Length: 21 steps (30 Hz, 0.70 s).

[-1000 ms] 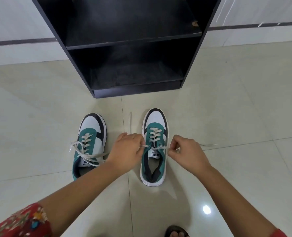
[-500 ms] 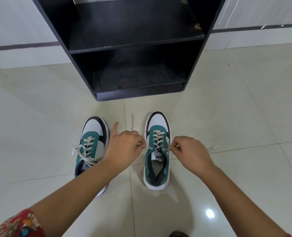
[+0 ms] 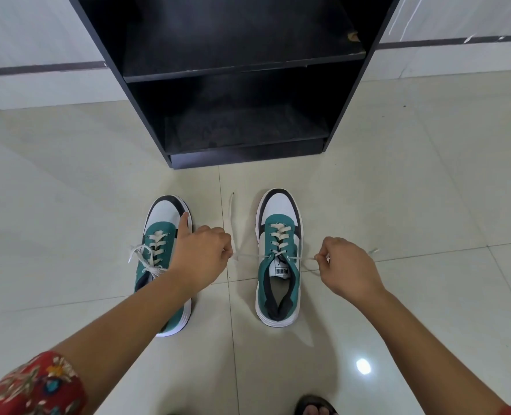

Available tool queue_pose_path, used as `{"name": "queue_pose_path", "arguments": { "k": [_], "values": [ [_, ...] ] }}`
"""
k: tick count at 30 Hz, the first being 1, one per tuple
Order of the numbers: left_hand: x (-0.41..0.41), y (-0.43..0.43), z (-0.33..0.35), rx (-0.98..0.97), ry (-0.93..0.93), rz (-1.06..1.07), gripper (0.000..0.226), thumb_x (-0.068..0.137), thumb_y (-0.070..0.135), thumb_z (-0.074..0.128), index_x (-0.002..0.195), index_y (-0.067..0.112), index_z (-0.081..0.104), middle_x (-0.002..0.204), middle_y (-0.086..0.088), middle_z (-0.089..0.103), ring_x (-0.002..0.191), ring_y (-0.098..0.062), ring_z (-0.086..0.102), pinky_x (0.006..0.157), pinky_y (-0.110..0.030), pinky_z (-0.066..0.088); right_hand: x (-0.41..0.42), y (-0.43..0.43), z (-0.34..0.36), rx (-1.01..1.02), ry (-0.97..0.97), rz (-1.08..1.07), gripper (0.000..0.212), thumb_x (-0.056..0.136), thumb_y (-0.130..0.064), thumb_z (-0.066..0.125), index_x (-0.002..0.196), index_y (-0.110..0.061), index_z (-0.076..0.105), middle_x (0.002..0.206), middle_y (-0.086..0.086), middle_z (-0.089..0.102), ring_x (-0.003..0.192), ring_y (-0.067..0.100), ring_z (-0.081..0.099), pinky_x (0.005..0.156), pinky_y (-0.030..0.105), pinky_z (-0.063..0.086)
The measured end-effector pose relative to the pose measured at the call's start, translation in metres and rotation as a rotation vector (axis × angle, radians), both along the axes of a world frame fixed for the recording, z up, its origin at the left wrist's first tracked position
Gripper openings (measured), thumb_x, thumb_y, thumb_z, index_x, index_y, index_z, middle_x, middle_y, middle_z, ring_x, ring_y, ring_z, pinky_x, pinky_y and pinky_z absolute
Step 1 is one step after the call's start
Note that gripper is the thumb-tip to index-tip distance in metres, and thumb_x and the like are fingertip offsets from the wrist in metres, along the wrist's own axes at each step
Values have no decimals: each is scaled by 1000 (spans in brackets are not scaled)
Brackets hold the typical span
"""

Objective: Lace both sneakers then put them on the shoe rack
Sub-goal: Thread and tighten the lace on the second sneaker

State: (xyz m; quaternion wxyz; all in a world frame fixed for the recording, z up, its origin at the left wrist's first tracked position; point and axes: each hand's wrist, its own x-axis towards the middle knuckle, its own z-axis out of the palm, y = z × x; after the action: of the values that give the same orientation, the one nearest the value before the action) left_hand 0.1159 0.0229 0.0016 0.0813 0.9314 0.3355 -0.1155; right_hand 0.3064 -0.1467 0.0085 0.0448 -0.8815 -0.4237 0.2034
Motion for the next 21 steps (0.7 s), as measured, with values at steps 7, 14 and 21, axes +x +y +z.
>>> {"name": "queue_pose_path", "arguments": {
  "k": [7,14,21],
  "values": [
    [-2,-6,-4,-15,-18,-31,20,92,30,47,91,29,66,95,9,66,93,-16,61,114,-54,4,-4,1,-5,8,-88,86,22,94,-27,42,99,-13,58,102,5,64,94,24,58,71,32,43],
    [19,-45,-2,-124,-294,-101,31,86,28,56,116,35,58,119,14,64,112,-13,59,112,-46,20,-32,4,-10,92,-81,145,23,90,-27,43,102,-18,61,95,-1,70,99,24,61,102,43,36],
    [28,-43,-11,85,-249,-223,19,65,23,76,81,21,67,86,6,69,86,-14,66,97,-40,46,-33,15,-1,219,2,164,10,87,-17,56,87,-10,62,91,5,63,85,27,58,69,32,42]
  ]
}}
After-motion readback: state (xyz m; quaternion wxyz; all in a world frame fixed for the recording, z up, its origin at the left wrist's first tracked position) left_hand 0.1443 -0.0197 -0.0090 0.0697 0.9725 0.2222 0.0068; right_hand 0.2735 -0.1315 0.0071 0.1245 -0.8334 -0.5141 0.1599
